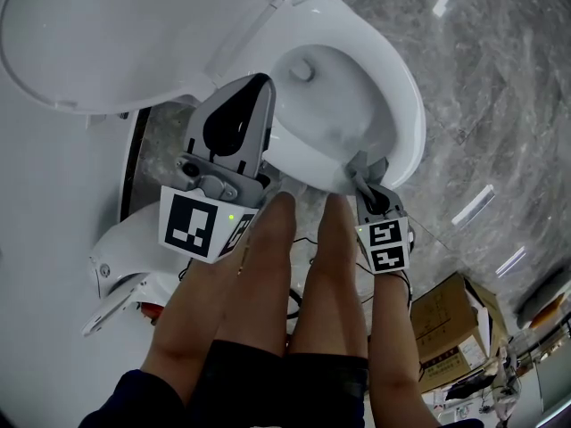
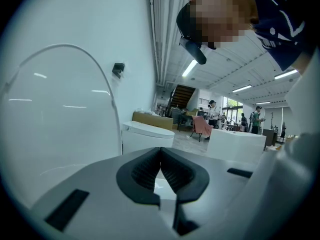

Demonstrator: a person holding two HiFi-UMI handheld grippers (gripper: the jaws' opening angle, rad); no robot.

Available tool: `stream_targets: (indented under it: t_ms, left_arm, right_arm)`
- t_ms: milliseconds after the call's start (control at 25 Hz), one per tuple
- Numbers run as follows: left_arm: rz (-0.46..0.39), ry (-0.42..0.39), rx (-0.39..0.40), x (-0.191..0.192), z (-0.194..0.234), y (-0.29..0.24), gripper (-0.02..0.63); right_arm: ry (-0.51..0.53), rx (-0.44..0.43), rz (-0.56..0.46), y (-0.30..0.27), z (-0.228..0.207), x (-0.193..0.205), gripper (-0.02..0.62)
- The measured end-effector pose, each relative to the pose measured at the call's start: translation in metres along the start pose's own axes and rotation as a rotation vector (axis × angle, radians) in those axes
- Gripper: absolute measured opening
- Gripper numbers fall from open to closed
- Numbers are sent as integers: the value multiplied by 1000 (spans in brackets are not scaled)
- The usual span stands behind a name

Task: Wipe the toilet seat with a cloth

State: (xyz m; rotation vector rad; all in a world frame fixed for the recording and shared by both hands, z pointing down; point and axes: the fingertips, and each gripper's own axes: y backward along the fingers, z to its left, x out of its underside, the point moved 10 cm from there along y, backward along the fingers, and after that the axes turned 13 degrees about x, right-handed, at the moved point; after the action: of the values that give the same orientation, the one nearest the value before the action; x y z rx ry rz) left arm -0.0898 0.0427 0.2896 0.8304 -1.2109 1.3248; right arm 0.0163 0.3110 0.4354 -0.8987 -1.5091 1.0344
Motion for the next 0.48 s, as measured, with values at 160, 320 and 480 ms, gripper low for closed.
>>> stream_targets:
  t_ms: [160,320,480]
  left_arm:
    - [2,6,2,4,-4,0,20]
    - [3,8,3,4,-6,-1,20]
    - [-1,7,3,3,-7,-5,20]
  right_arm:
    - [-3,114,-17,6,-46,7,29]
    - [8,213,-71,6,-80,-2,29]
    - [32,206,-78,4,-75,-3,28]
